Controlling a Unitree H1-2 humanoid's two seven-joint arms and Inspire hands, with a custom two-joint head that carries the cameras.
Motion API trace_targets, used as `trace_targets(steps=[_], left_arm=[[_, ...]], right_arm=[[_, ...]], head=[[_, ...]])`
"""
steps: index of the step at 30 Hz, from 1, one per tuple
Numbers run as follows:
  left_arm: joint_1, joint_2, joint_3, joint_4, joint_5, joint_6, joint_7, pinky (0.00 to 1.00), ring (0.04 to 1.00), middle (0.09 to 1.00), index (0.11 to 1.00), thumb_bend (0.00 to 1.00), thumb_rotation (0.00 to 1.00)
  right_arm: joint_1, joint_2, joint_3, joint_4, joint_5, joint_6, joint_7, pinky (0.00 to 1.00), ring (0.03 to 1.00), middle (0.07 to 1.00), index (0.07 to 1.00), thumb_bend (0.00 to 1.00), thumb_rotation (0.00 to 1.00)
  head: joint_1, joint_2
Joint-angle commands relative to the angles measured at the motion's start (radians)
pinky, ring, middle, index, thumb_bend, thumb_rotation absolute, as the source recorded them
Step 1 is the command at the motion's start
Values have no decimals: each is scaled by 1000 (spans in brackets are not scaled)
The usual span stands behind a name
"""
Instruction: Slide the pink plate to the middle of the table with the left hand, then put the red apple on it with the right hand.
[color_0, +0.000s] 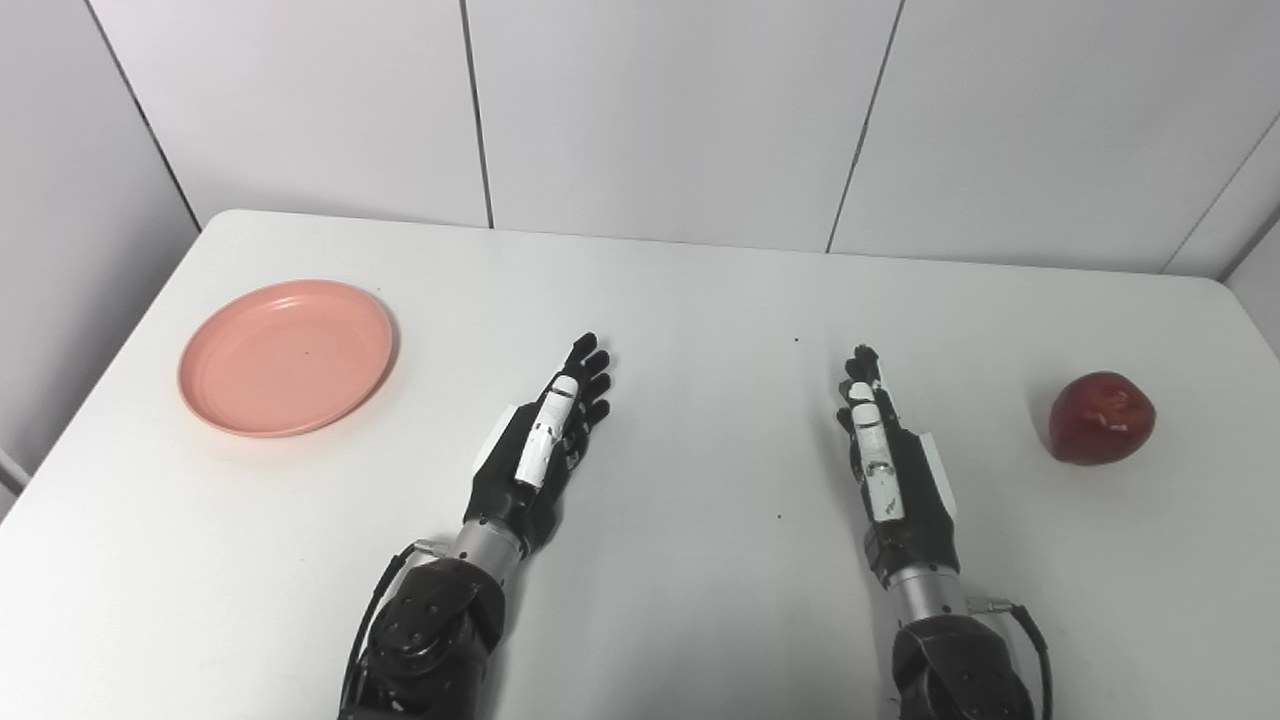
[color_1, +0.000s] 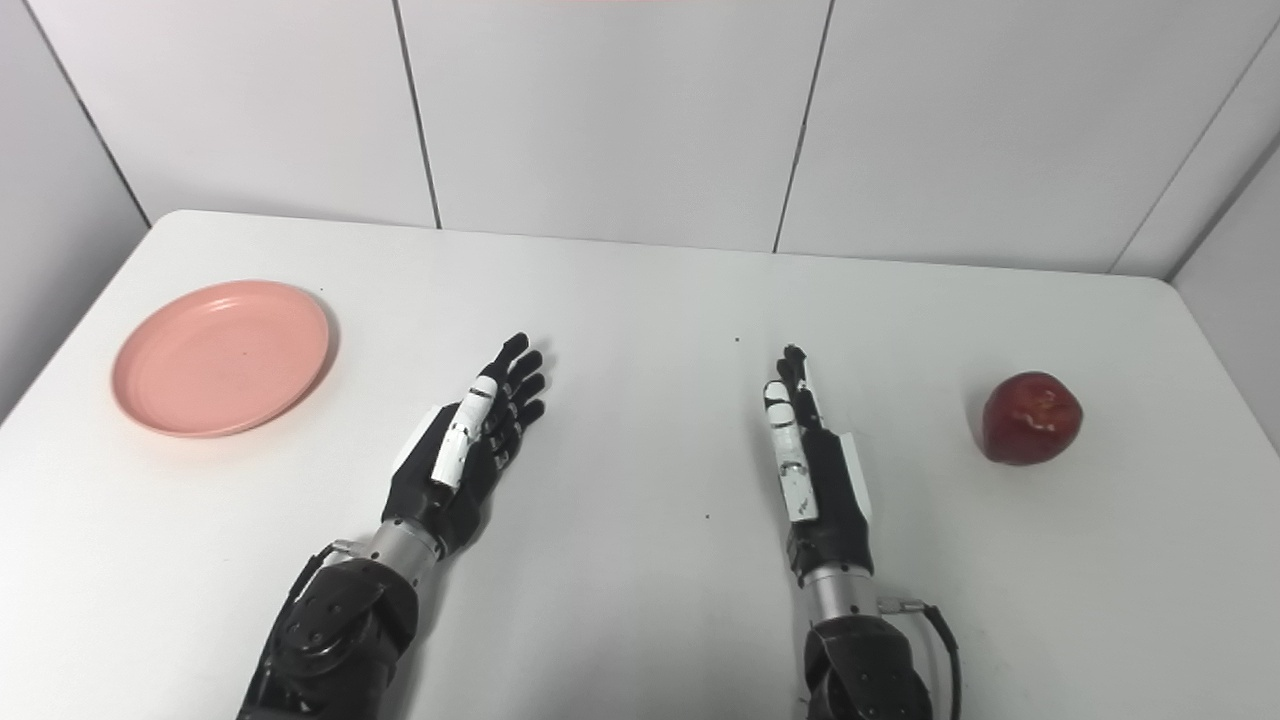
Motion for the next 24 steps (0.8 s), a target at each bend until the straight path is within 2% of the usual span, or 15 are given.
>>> trace_targets(steps=[1, 11, 15, 24], left_arm=[[-7, -7, -8, -24, 9, -31, -4, 1000, 1000, 1000, 1000, 384, 1000], [-9, -7, -8, -19, 7, -35, -5, 1000, 1000, 1000, 1000, 385, 1000], [-8, -6, -12, -13, 11, -40, -8, 1000, 1000, 1000, 1000, 393, 1000], [-7, -33, -40, 37, 36, -84, 1, 1000, 1000, 1000, 1000, 384, 1000]], right_arm=[[-18, 0, 5, -21, -1, -18, 12, 1000, 1000, 1000, 1000, 221, 1000], [-18, 3, 2, -26, 6, -4, 11, 1000, 1000, 1000, 1000, 220, 1000], [-18, 1, 2, -17, 6, -14, 11, 1000, 1000, 1000, 1000, 219, 1000], [-7, -32, -18, 6, 42, -48, 37, 1000, 1000, 1000, 1000, 217, 1000]], head=[[1, -1], [2, 0], [21, -13], [165, -89]])
